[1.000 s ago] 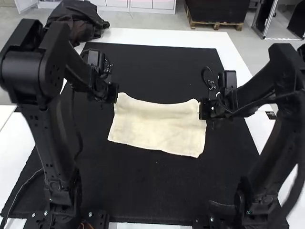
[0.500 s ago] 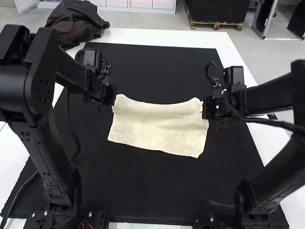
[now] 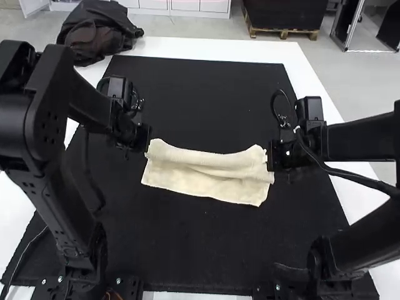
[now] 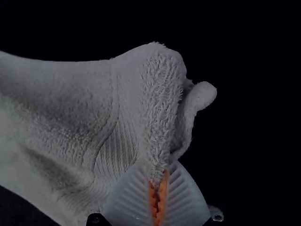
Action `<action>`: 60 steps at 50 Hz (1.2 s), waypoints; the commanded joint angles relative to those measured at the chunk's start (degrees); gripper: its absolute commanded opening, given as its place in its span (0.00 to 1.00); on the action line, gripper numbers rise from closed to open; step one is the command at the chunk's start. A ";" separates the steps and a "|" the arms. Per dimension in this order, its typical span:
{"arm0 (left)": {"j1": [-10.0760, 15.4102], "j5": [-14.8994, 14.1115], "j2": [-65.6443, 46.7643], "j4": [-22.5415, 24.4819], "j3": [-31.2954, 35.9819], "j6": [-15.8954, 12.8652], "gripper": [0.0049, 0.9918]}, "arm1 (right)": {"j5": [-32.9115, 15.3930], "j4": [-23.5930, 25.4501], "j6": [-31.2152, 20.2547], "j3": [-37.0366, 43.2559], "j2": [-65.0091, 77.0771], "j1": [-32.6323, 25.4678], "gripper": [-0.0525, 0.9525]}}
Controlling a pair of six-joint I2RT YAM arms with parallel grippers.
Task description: Fold the towel.
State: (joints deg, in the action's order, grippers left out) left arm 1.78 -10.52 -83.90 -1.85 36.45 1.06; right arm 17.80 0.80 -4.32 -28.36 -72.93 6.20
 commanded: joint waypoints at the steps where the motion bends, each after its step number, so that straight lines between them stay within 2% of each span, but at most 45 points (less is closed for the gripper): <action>1: -0.29 1.12 1.37 0.26 -0.94 -0.97 0.02 | -0.31 0.08 -1.22 1.55 1.21 -1.36 0.03; 7: -0.29 1.12 1.37 0.70 -2.34 -1.85 0.02 | -0.22 0.17 -1.40 2.52 1.21 -1.36 0.03; 24: -0.55 1.30 1.37 0.88 -5.25 -2.38 0.02 | 0.48 6.41 -3.33 2.70 1.03 -1.27 0.03; 32: -0.38 1.65 1.46 2.37 -7.27 -2.82 0.02 | 0.48 6.32 -3.68 4.10 0.15 -1.36 0.03; 39: -0.55 2.17 1.37 5.54 -9.38 -3.17 0.02 | 1.36 5.62 -3.68 4.37 -0.90 -1.36 0.03; 40: -0.55 2.17 1.37 5.71 -9.55 -3.17 0.02 | 1.27 5.44 -3.68 4.45 -0.90 -1.45 0.05; 42: -0.55 2.17 1.37 5.89 -9.90 -3.17 0.02 | 1.09 5.35 -3.68 4.37 -0.81 -1.36 0.16; 45: -0.55 2.17 1.37 5.89 -10.08 -3.26 0.03 | 0.92 5.27 -3.68 4.45 -0.81 -1.36 0.20; 48: -0.64 2.17 1.37 5.89 -10.26 -3.35 0.13 | 0.22 5.27 -3.68 4.37 -0.81 -1.36 0.32; 51: -0.73 2.17 1.37 5.80 -10.26 -3.35 0.23 | -0.49 5.00 -3.77 4.19 -0.73 -1.45 0.38; 54: -1.17 2.09 1.46 5.80 -10.26 -3.35 0.38 | -0.93 4.92 -4.03 3.84 -0.64 -1.45 0.50; 57: -1.78 1.91 1.46 5.80 -10.26 -3.43 0.48 | -1.02 4.92 -4.12 3.57 -0.55 -1.36 0.58; 60: -2.84 1.82 1.46 5.80 -10.17 -3.70 0.66 | -1.37 4.92 -4.21 3.31 -0.20 -1.36 0.65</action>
State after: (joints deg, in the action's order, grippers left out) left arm 0.56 -9.15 -83.66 3.73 26.46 -1.74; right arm 17.98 5.98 -7.60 -23.88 -73.49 5.50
